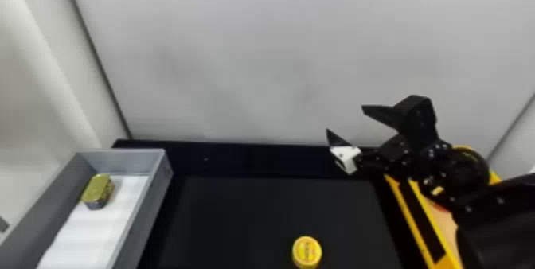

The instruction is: Pick up the round yellow can and place it in the yellow rectangular box

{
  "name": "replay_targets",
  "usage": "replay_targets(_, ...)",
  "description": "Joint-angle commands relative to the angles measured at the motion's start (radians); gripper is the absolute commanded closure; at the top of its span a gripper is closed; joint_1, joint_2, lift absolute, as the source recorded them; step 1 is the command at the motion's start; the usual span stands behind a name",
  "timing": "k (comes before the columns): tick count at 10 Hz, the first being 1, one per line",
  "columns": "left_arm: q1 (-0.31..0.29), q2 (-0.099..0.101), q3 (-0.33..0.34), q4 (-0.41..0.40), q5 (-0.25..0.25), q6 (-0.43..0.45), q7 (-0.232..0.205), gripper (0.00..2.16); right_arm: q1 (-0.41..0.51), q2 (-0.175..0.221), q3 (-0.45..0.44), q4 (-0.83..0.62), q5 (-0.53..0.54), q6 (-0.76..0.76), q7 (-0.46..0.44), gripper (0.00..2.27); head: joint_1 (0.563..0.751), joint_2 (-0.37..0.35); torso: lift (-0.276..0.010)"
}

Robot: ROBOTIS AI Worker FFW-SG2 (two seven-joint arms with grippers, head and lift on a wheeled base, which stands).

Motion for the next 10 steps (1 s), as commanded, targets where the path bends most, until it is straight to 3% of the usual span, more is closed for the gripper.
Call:
replay_targets(1, 0.002, -0.003, -0.004, 0.010, -0.007, 0.002, 0.002, 0.13, 0.022, 0.000, -0.019, -0.023, 0.036, 0.056, 0.060, 0.12, 0.629, 0.012, -0.055)
replay_targets(5, 0.004, -0.003, -0.008, 0.016, -0.010, 0.005, 0.002, 0.13, 0.159, -0.003, -0.048, 0.004, 0.064, 0.006, 0.115, 0.12, 0.629, 0.012, -0.055)
replay_targets(10, 0.007, -0.003, -0.009, 0.022, -0.011, 0.005, 0.011, 0.13, 0.231, -0.014, -0.050, 0.060, 0.110, -0.019, 0.160, 0.12, 0.629, 0.012, -0.055)
